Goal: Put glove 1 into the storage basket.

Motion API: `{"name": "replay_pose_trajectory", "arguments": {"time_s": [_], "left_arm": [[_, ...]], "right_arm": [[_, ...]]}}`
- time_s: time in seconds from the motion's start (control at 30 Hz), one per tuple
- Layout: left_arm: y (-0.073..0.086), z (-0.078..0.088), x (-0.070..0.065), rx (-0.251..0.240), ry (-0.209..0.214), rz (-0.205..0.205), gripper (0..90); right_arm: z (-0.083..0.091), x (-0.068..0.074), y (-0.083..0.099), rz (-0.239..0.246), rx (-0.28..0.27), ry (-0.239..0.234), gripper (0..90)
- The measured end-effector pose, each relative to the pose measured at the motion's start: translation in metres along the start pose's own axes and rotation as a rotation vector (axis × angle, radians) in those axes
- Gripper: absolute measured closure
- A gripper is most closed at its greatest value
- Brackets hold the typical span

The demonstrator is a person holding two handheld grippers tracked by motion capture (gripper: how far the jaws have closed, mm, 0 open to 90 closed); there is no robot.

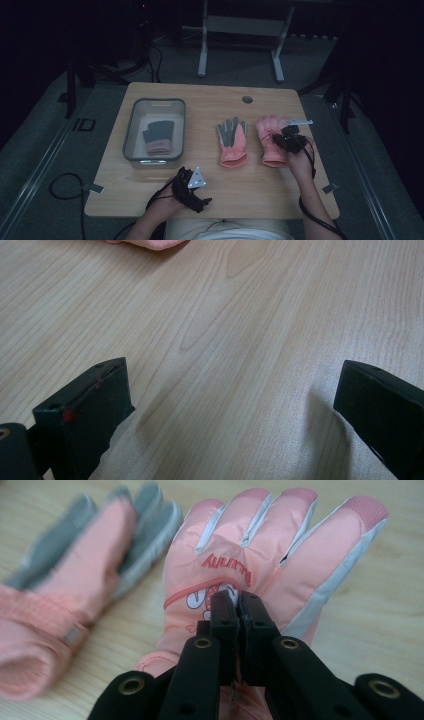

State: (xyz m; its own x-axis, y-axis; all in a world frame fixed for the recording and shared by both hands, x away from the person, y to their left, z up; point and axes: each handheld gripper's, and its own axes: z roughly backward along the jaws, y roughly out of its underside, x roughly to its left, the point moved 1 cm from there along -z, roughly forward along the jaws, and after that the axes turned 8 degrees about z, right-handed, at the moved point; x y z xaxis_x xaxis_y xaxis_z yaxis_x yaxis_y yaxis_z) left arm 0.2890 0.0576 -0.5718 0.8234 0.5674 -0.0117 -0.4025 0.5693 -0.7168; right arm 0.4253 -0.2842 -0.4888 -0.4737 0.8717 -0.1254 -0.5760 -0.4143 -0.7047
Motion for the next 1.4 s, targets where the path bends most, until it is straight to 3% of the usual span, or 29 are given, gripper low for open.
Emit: {"name": "replay_pose_trajectory", "arguments": {"time_s": [0.27,0.43,0.63,0.97,1.4], "left_arm": [[0.0,0.0,0.0,0.0,0.0,0.0,1.5],[0.0,0.0,0.001,-0.001,-0.001,0.0,1.5],[0.0,0.0,0.0,-0.006,0.001,0.001,1.5],[0.0,0.0,0.0,-0.011,0.006,0.001,1.5],[0.001,0.001,0.0,-0.008,0.015,-0.004,1.5]], "right_arm": [[0.032,0.012,-0.042,0.007,-0.085,0.022,86.7],[0.042,0.025,-0.068,0.01,-0.112,0.021,86.7],[0.045,0.05,-0.092,0.025,-0.15,-0.012,86.7],[0.021,0.091,-0.105,0.023,-0.118,-0.046,86.6],[-0.03,0.116,-0.078,0.022,0.0,-0.044,86.4]]}}
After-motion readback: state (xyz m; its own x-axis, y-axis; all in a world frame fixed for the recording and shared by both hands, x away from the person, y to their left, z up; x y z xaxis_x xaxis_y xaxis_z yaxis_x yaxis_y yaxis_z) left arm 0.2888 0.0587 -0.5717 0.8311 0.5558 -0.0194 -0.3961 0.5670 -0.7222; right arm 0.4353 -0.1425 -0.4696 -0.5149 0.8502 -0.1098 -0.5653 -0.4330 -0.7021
